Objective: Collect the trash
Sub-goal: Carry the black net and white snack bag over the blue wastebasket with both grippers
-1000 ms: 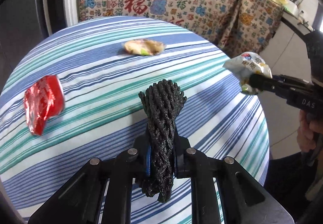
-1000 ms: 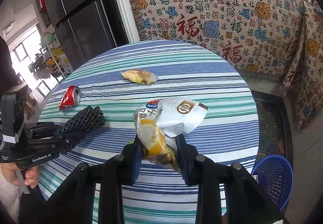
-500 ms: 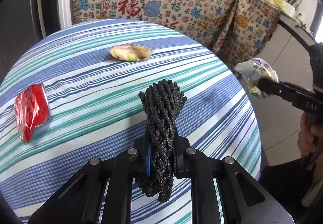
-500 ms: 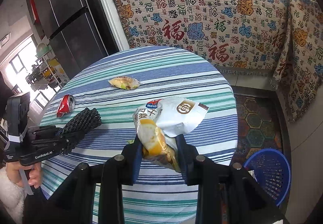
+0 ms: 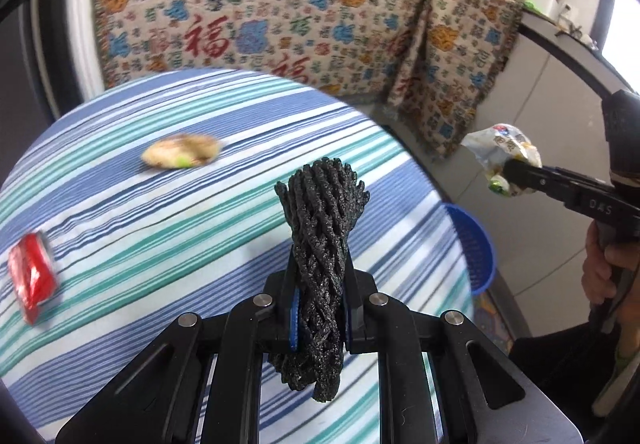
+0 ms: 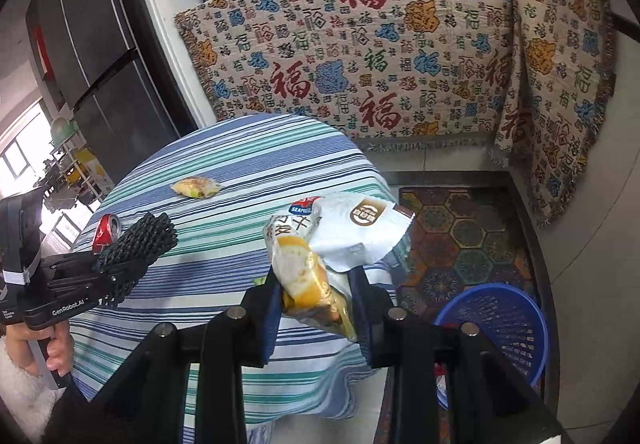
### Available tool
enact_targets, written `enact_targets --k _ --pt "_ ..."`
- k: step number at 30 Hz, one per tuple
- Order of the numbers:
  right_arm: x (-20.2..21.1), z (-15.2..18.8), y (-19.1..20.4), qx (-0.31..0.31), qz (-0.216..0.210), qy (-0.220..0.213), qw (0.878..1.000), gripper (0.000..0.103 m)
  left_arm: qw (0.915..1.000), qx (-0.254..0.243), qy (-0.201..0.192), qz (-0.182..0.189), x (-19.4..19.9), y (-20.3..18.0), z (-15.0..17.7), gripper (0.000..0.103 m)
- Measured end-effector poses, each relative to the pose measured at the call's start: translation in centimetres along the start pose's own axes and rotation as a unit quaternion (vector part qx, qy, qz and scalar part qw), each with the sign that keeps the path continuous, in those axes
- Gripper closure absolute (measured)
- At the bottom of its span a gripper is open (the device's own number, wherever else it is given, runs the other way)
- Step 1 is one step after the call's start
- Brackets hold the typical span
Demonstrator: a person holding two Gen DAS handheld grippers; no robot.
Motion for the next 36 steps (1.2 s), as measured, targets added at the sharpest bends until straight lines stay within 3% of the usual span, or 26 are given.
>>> enact_targets --k 11,17,26,36 --pt "3.7 0.1 -10.2 -0.072 0.062 -0.027 0.995 0.071 0.9952 -0.046 -0.007 0.086 -4.2 -11.9 -5.1 0.089" --pt "4.9 0.7 -15.5 -0.102 0.093 -0.035 0.99 0.071 0.9918 -0.058 0.003 0.114 -7.6 -17.1 -6.6 0.089" --pt "4.8 1.2 -21.2 -0.13 0.116 -0.025 0.984 0.071 0.9882 -0.071 0.023 0.134 -13.5 -22.8 -8.0 0.089" --pt "2.8 2.0 -26.1 -0.144 0.125 -0.008 0.982 0.071 0.9846 -0.081 0.039 0.15 -18.5 -26.4 -8.4 0.089"
Point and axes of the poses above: each gripper's, at about its wrist camera, not at the fingertips, and x roughly against the way its jaws point, y to its left, z to its underside, the point moved 6 cm from there along -x, roughly the way its jaws point, and after that the axes turned 9 degrees about -x, right-handed, at the moved point
